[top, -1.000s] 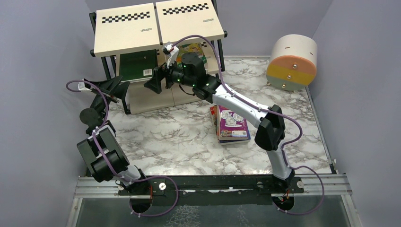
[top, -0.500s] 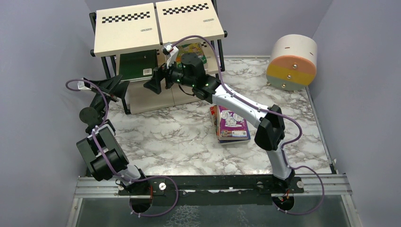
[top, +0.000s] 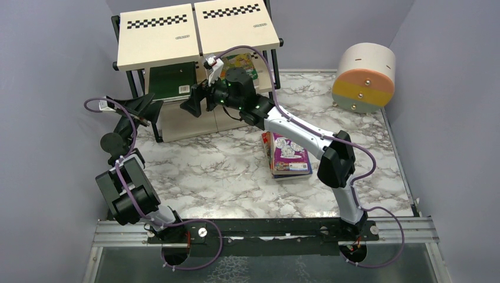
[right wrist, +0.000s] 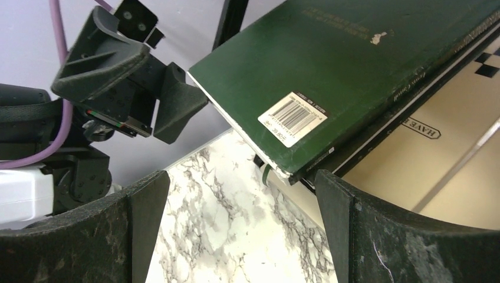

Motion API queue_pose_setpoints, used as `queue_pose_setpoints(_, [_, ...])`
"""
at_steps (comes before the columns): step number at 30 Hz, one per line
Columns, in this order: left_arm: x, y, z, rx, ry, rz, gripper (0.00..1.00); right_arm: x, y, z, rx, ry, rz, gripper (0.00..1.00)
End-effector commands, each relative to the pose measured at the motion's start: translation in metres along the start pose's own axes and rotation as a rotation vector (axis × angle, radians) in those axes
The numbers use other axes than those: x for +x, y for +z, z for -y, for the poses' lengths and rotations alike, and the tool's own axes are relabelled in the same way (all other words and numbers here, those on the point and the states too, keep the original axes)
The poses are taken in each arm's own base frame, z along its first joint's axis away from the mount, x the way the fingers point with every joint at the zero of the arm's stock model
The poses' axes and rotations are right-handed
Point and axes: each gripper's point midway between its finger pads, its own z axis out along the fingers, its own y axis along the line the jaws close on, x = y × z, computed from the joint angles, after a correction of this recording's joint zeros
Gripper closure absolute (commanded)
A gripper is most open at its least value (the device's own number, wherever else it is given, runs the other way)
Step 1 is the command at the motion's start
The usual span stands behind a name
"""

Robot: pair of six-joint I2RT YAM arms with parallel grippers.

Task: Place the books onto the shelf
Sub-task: Place the book on the shelf.

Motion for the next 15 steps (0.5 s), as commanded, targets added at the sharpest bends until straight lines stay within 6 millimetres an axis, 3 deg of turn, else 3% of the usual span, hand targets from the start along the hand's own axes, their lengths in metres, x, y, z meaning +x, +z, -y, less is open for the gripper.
queue_pose_setpoints(1, [0.001,0.008,0.018,0.067,0.096,-0.004,0.48,-0.012,-0.004,0.001,0.04,-0.013,0.045,0.08])
queue_pose_setpoints(15, [0.004,0.012,0.018,0.066,0.093,-0.013,0.48,-0.023,-0.021,0.011,0.092,0.009,0.101,0.08])
